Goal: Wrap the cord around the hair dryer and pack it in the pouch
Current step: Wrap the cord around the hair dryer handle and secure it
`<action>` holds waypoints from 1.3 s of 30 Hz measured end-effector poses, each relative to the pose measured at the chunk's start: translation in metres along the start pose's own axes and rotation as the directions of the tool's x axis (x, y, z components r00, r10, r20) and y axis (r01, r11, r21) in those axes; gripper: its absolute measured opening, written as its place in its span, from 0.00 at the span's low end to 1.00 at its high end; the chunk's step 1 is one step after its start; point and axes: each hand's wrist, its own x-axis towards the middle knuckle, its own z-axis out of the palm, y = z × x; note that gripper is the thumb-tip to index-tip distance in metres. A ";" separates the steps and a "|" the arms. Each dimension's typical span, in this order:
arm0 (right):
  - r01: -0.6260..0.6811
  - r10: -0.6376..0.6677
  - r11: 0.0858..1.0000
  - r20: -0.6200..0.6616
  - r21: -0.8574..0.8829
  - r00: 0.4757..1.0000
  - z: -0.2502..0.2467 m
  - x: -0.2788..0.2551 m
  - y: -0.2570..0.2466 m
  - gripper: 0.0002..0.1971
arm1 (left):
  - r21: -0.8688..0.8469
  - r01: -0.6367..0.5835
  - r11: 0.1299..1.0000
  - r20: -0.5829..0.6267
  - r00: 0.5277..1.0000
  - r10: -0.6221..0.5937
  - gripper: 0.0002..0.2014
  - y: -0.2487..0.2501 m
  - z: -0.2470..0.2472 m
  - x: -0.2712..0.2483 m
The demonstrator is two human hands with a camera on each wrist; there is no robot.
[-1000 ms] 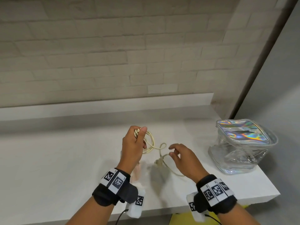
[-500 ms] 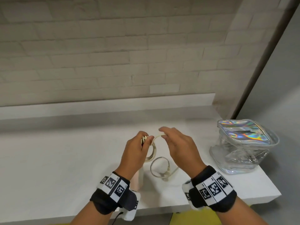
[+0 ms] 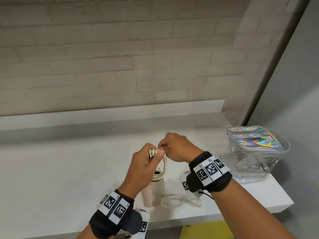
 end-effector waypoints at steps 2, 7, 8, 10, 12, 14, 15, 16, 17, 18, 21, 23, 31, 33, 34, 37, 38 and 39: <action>0.097 -0.098 0.988 0.002 0.124 0.995 0.014 -0.003 0.004 0.12 | -0.024 0.022 0.999 -0.071 0.997 -0.024 0.15 -0.001 0.000 0.001; 0.188 -0.127 0.722 -0.140 0.666 0.982 0.049 -0.013 0.007 0.18 | -0.065 0.086 0.994 -0.140 0.986 -0.094 0.14 0.000 -0.001 0.007; 0.174 -0.116 0.661 -0.130 0.730 0.985 0.051 -0.015 0.006 0.16 | -0.068 0.084 0.994 -0.146 0.985 -0.093 0.14 -0.001 0.000 0.007; 0.121 -0.095 0.578 -0.081 0.807 0.992 0.053 -0.020 0.005 0.15 | -0.062 0.087 0.994 -0.170 0.981 -0.096 0.14 -0.002 0.001 0.007; 0.023 -0.049 0.489 0.001 0.872 0.999 0.052 -0.024 0.006 0.16 | -0.051 0.099 0.994 -0.222 0.969 -0.108 0.13 -0.005 0.002 0.008; -0.072 0.001 0.406 0.078 0.911 0.997 0.050 -0.025 0.006 0.19 | -0.032 0.115 0.993 -0.277 0.953 -0.120 0.13 -0.008 0.003 0.010; -0.092 0.000 0.373 0.100 0.923 0.995 0.050 -0.025 0.005 0.21 | -0.024 0.123 0.992 -0.296 0.947 -0.124 0.13 -0.009 0.004 0.010; -0.095 0.002 0.379 0.102 0.920 0.995 0.050 -0.024 0.004 0.21 | -0.019 0.128 0.992 -0.308 0.943 -0.128 0.13 -0.011 0.005 0.011; -0.091 0.023 0.416 0.090 0.905 0.996 0.049 -0.024 0.001 0.19 | -0.018 0.131 0.991 -0.315 0.940 -0.130 0.12 -0.011 0.007 0.012; -0.082 0.051 0.447 0.066 0.891 0.996 0.049 -0.024 -0.001 0.18 | -0.016 0.134 0.991 -0.317 0.939 -0.132 0.10 -0.011 0.008 0.012; -0.050 0.068 0.419 0.024 0.907 0.997 0.049 -0.021 0.002 0.15 | -0.063 0.151 0.987 -0.297 0.941 -0.163 0.06 -0.011 0.011 0.013; -0.026 0.045 0.361 0.010 0.932 0.999 0.045 -0.021 0.005 0.12 | -0.112 0.197 0.974 -0.241 0.946 -0.219 0.05 -0.012 0.011 0.015; -0.025 0.016 0.137 0.023 0.990 1.000 0.049 -0.016 0.013 0.25 | -0.126 0.328 0.936 -0.041 0.941 -0.336 0.15 -0.009 0.004 0.017; -0.009 -0.020 0.084 0.011 0.996 1.000 0.047 -0.016 0.013 0.24 | -0.118 0.354 0.928 0.017 0.935 -0.354 0.22 -0.011 0.003 0.020; -0.007 -0.046 0.066 0.010 0.998 0.999 0.046 -0.017 0.014 0.24 | -0.124 0.363 0.924 0.045 0.932 -0.360 0.24 -0.011 0.002 0.021; -0.004 -0.058 0.042 0.006 0.999 0.998 0.042 -0.018 0.015 0.23 | -0.201 0.382 0.902 0.078 0.924 -0.374 0.22 -0.009 0.001 0.023; 0.016 -0.014 0.081 -0.015 0.997 1.000 0.041 -0.017 0.014 0.21 | -0.229 0.388 0.893 0.065 0.921 -0.383 0.20 -0.009 0.001 0.024; 0.061 0.058 0.184 -0.073 0.981 0.996 0.042 -0.017 0.014 0.19 | -0.253 0.390 0.885 0.044 0.919 -0.392 0.18 -0.008 0.002 0.025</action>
